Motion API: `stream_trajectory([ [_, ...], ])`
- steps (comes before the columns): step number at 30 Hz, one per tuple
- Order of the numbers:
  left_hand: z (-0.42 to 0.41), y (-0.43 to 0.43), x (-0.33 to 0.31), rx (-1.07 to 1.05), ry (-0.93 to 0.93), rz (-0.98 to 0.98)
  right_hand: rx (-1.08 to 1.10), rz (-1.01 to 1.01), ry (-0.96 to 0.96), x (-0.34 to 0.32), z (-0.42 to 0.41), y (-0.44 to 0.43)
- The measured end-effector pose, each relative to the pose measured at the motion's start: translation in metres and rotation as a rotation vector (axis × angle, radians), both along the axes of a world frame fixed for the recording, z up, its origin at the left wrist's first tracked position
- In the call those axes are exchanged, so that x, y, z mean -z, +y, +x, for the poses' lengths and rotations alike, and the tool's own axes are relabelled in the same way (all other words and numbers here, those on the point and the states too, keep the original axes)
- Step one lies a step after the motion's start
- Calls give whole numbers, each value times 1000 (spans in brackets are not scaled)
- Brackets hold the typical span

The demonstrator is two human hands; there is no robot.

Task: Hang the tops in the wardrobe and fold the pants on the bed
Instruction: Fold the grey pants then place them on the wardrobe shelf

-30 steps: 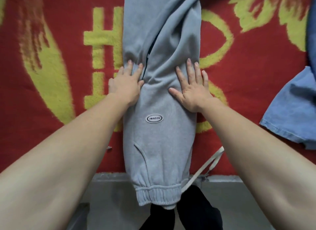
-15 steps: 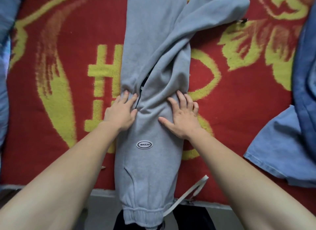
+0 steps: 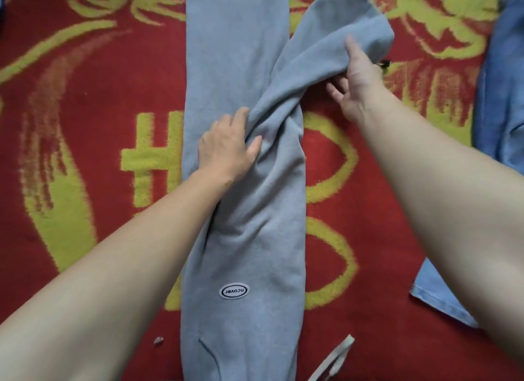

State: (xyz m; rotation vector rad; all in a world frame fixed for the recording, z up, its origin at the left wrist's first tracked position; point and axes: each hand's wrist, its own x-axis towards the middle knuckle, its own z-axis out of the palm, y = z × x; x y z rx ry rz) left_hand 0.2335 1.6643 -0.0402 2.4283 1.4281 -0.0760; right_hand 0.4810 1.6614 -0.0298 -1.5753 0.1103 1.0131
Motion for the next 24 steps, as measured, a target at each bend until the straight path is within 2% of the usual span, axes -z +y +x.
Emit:
stream_trajectory([
  [3, 10, 15, -4, 4, -43, -7, 91, 10, 25, -6, 3, 20],
  [5, 7, 25, -13, -87, -161, -2, 125, 15, -38, -15, -3, 35],
  [6, 3, 31, -17, -152, -236, -6, 110, -2, -142, -20, -8, 44],
  [9, -16, 53, -22, -266, -394, -2, 75, -7, -628, -29, -22, 80],
  [12, -35, 78, -10, -328, -411, -70, -7, 66, -1002, -36, -53, 131],
  [13, -41, 87, -1, -347, -371, -107, -94, 66, -1097, -32, -62, 150],
  [14, -48, 95, 10, -381, -321, -154, -282, 39, -1132, -30, -75, 166],
  [16, -63, 107, 34, -504, -249, -278, -758, -229, -1054, -21, -98, 180],
  [17, -69, 110, 43, -558, -248, -335, -898, -327, -1012, -11, -102, 180],
  [21, -77, 117, 55, -579, -320, -423, -1035, -422, -1182, 31, -107, 148],
  [24, -78, 119, 56, -566, -322, -460, -1234, -546, -1278, 57, -104, 125],
])
